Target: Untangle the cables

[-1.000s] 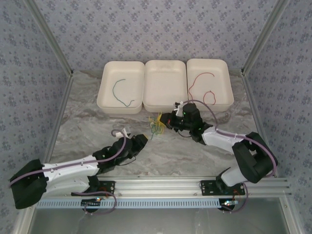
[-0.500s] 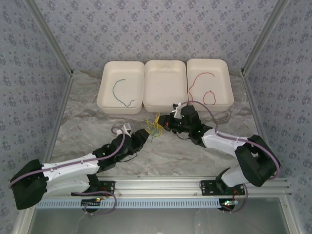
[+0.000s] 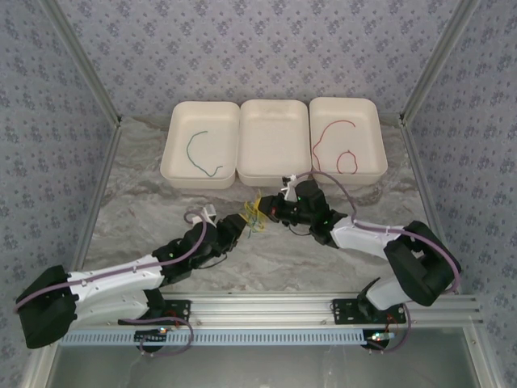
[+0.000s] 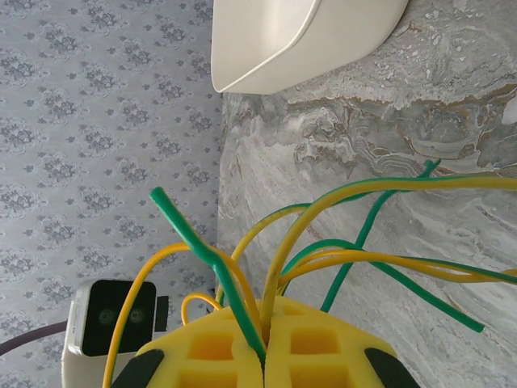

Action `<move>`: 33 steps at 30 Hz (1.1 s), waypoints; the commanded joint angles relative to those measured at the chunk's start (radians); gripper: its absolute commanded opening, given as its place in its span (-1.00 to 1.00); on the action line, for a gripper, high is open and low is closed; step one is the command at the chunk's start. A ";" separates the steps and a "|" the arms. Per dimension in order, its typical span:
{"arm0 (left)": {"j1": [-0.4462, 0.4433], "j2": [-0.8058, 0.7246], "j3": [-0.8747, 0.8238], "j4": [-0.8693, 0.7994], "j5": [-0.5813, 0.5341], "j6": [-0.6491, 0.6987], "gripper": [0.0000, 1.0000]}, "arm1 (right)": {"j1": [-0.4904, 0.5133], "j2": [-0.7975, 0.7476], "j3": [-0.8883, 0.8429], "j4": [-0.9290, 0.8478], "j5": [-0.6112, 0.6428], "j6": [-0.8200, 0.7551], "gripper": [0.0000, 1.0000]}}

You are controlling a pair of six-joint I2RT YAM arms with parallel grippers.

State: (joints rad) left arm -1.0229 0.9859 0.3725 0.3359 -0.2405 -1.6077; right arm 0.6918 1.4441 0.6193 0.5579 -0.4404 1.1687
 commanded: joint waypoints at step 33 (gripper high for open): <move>0.011 -0.283 0.012 -0.393 -0.192 0.031 -1.00 | 0.039 -0.341 -0.042 -0.406 0.381 -0.188 -1.00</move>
State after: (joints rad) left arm -1.0283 0.7540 0.4076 0.0391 -0.3782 -1.5982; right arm 0.7429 1.1652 0.5804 0.3149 -0.1944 1.0508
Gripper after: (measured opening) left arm 0.061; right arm 0.064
